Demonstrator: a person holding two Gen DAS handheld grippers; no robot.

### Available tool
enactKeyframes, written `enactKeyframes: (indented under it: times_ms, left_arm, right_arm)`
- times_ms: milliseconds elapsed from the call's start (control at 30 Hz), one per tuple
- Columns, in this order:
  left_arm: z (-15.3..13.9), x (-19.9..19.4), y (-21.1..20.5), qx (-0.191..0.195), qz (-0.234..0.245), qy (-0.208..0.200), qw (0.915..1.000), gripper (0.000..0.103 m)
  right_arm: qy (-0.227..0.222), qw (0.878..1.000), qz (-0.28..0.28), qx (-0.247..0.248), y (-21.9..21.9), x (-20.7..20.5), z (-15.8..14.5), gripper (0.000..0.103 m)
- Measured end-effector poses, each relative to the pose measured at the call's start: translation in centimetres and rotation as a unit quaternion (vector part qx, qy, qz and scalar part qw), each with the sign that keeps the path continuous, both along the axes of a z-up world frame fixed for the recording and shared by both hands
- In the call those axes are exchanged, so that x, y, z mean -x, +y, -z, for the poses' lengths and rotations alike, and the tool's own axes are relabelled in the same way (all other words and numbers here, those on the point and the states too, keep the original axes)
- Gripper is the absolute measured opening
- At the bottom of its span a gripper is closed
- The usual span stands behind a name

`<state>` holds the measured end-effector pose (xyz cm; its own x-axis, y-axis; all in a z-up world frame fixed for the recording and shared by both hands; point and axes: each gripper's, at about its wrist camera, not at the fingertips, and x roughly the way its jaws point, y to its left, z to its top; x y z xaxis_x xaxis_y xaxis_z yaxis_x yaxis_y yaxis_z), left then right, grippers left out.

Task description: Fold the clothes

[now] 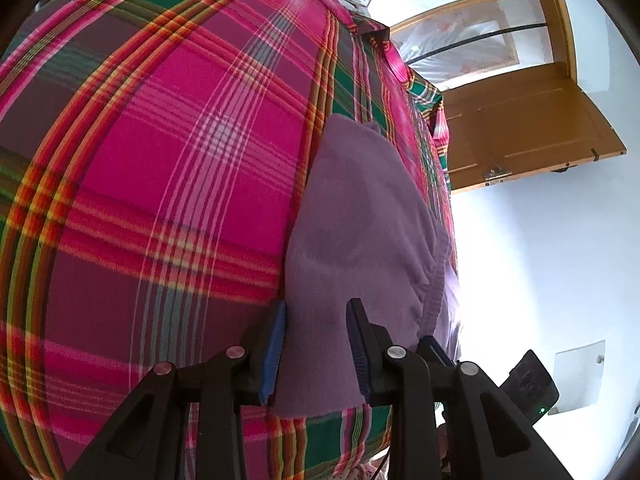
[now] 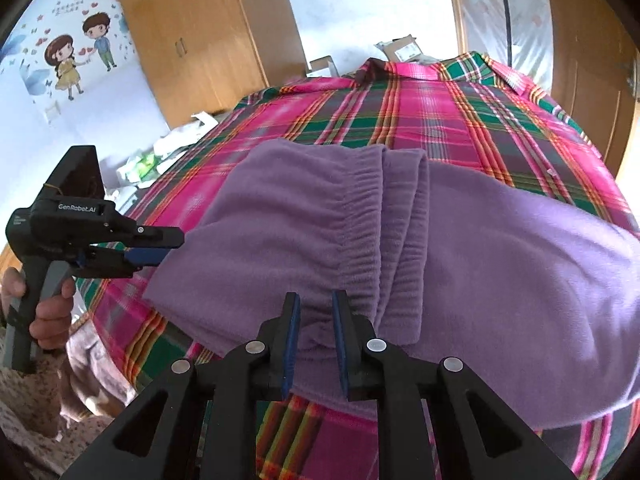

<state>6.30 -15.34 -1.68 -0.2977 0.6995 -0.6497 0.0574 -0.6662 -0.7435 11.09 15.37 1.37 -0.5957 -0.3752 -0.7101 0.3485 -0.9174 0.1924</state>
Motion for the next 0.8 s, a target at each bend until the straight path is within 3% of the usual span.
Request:
enactKeyframes:
  times_ms: [200, 433, 567, 700, 800]
  left_arm:
    - [0.1, -0.7, -0.2, -0.007, 0.004, 0.0, 1.0, 0.031]
    - [0.2, -1.0, -0.3, -0.015, 0.008, -0.001, 0.9999, 0.031]
    - [0.3, -1.0, -0.5, -0.023, 0.011, -0.004, 0.9997, 0.031]
    - [0.5, -1.2, -0.7, -0.032, 0.013, -0.009, 0.9994, 0.031]
    - [0.3, -1.1, -0.5, -0.035, 0.017, -0.01, 0.9992, 0.031]
  right_arm:
    - [0.006, 1.0, -0.006, -0.025, -1.3, -0.7, 0.1, 0.018]
    - [-0.027, 1.0, 0.003, 0.013, -0.5, -1.0, 0.1, 0.02]
    - [0.0, 1.0, -0.03, -0.004, -2.8, -1.7, -0.6, 0.022]
    - [0.025, 0.997, -0.069, -0.032, -5.8, -2.1, -0.8, 0.033]
    - [0.073, 0.99, -0.105, -0.052, -7.8, -3.3, -0.9, 0.034]
